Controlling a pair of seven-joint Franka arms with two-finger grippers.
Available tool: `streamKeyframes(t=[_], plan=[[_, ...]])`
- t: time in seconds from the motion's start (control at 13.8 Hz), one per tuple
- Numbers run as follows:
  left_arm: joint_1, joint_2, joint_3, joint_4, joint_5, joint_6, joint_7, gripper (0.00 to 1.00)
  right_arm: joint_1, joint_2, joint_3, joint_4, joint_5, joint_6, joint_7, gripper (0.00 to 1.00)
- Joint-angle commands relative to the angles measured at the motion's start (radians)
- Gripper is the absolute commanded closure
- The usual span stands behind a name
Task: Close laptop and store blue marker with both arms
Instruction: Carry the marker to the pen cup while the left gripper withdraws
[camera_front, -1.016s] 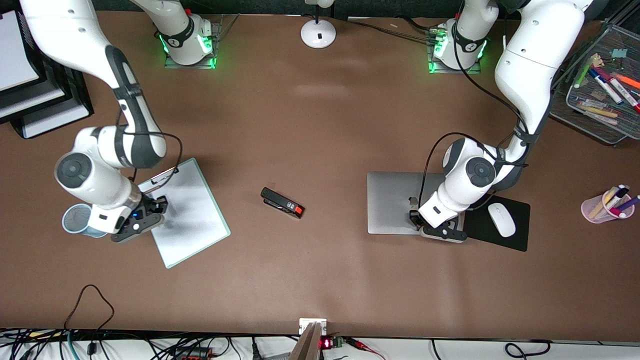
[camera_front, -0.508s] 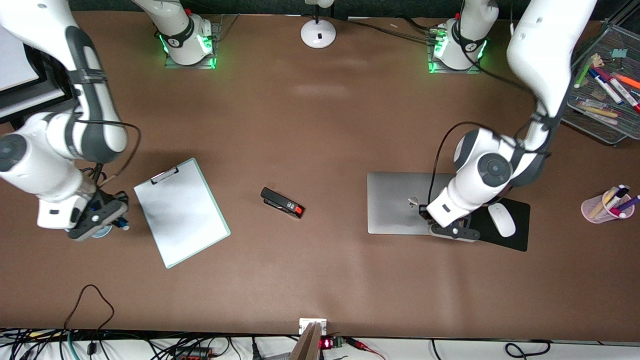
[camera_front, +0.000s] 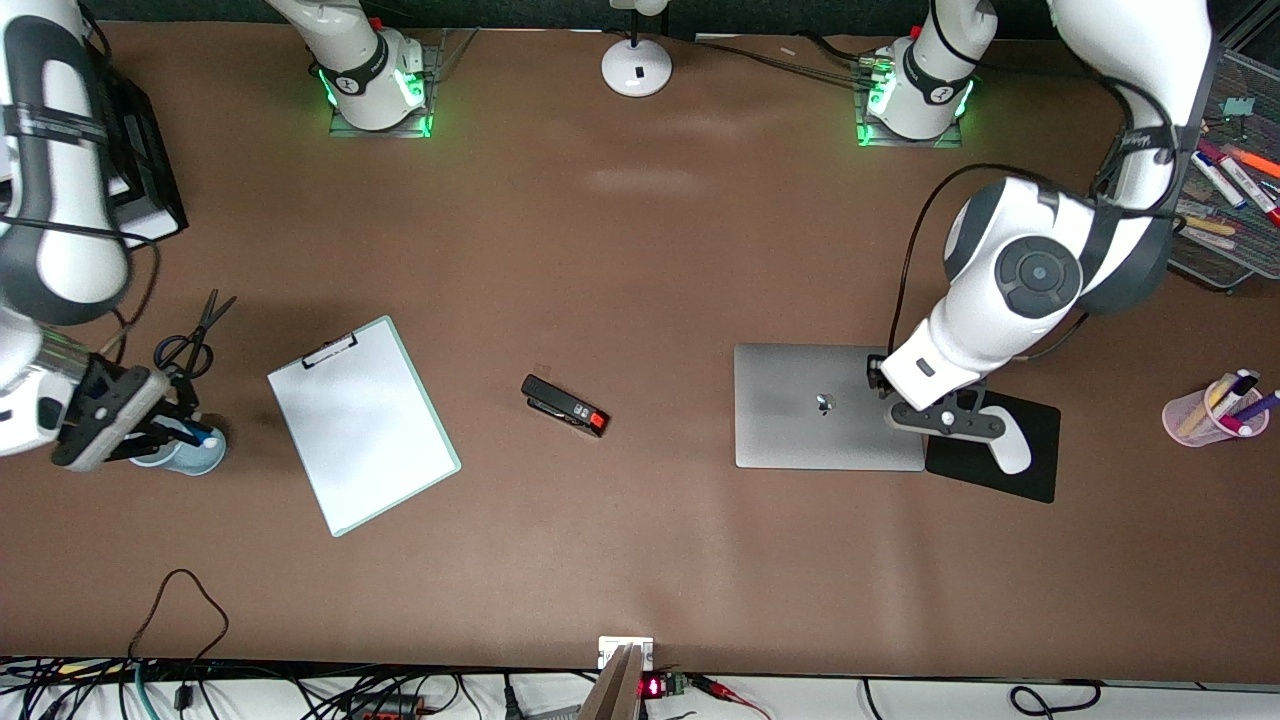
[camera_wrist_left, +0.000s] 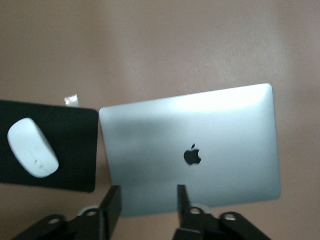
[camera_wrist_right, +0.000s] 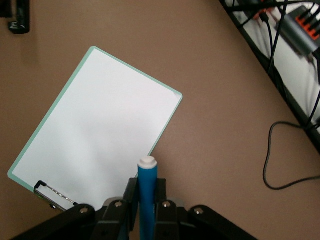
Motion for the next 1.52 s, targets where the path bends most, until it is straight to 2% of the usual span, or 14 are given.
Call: streamKeyframes(t=[0.0, 0.15, 0.29, 0.36, 0.44, 0.65, 0.8, 1.09, 1.31, 1.45], plan=[[0.012, -0.084, -0.025, -0.023, 0.016, -0.098, 0.004, 0.0, -0.056, 0.007, 0.012, 0.019, 0.134, -0.031, -0.219, 0.99], [0.01, -0.14, -0.03, -0.022, 0.013, -0.185, 0.004, 0.0, -0.096, 0.016, 0.012, 0.02, 0.247, -0.051, -0.352, 0.99], [0.012, -0.192, -0.031, -0.022, 0.01, -0.276, 0.007, 0.0, -0.132, 0.033, 0.012, 0.057, 0.305, -0.124, -0.395, 0.99], [0.013, -0.222, -0.031, -0.022, -0.013, -0.314, 0.038, 0.0, -0.149, 0.054, 0.014, 0.092, 0.317, -0.159, -0.406, 0.99], [0.051, -0.273, -0.019, -0.02, -0.112, -0.378, 0.105, 0.0, -0.187, 0.094, 0.012, 0.167, 0.382, -0.26, -0.445, 0.99], [0.073, -0.318, -0.019, -0.02, -0.113, -0.439, 0.131, 0.0, -0.228, 0.124, 0.014, 0.207, 0.4, -0.343, -0.525, 0.98], [0.105, -0.339, -0.019, -0.019, -0.113, -0.463, 0.165, 0.0, -0.256, 0.136, 0.014, 0.21, 0.453, -0.39, -0.6, 0.98], [0.131, -0.39, 0.002, -0.032, -0.13, -0.469, 0.236, 0.0, -0.307, 0.188, 0.014, 0.247, 0.512, -0.416, -0.67, 0.98], [0.127, -0.405, 0.113, -0.029, -0.13, -0.468, 0.254, 0.0, -0.331, 0.246, 0.014, 0.316, 0.565, -0.442, -0.699, 0.97], [0.115, -0.396, 0.199, -0.026, -0.16, -0.439, 0.27, 0.0, -0.35, 0.269, 0.014, 0.319, 0.605, -0.446, -0.716, 0.97]])
